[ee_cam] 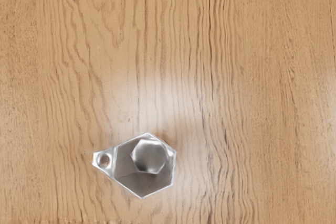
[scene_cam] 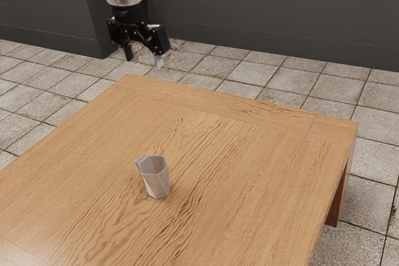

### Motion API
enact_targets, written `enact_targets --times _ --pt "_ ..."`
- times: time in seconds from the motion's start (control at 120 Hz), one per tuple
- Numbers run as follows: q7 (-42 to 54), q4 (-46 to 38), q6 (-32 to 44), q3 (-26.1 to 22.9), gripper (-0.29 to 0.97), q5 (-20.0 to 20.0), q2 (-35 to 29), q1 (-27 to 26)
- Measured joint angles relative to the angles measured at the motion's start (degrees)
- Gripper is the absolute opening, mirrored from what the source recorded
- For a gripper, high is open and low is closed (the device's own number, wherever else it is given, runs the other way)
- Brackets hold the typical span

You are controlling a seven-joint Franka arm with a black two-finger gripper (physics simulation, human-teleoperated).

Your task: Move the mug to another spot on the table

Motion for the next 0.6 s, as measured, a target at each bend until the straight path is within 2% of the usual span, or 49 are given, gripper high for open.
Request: enact_targets --times 0.092,0.167,0.425,0.6 --pt "1.3 0.0 -0.1 0.3 0.68 -0.2 0.0 9.2" --pt "2.1 0.0 -0.1 0.4 0.68 -0.3 0.0 12.2" --pt "4.5 0.0 -0.2 0.3 0.68 -0.4 0.1 4.7" --pt "5.6 0.0 -0.2 0.4 0.68 -0.4 0.1 5.8"
